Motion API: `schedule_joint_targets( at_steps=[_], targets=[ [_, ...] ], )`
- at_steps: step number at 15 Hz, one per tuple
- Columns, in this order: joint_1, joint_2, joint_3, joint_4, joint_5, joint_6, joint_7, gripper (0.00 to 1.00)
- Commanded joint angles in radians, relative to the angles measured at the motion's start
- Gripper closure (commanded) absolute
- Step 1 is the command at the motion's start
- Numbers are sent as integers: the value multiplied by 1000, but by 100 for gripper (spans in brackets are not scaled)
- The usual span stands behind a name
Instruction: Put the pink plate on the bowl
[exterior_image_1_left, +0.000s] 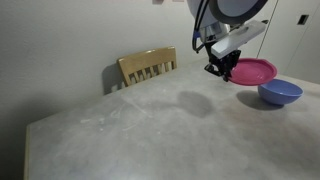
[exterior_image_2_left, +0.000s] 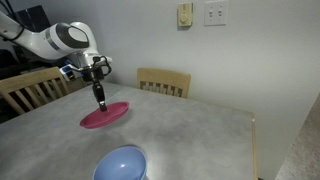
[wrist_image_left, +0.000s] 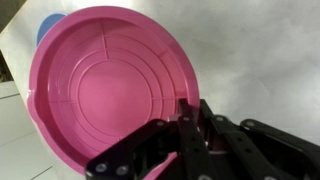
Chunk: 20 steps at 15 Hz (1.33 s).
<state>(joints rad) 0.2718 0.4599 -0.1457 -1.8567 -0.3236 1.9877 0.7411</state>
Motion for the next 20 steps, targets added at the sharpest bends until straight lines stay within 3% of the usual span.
schedule_joint_targets(
  at_steps=[1,7,11,14,17,20],
  targets=[
    [-54,-150,16,-208,0,36,73,97],
    [-173,-334,-5,-476,-52,168,75,97],
    [-287,-384,-45,-604,-177,413,2,97],
    [-365,-353,-88,-616,-257,588,-108,97],
    [-410,-324,-94,-597,-168,657,-316,97],
    [-412,-354,-75,-589,-37,560,-499,97]
  ],
)
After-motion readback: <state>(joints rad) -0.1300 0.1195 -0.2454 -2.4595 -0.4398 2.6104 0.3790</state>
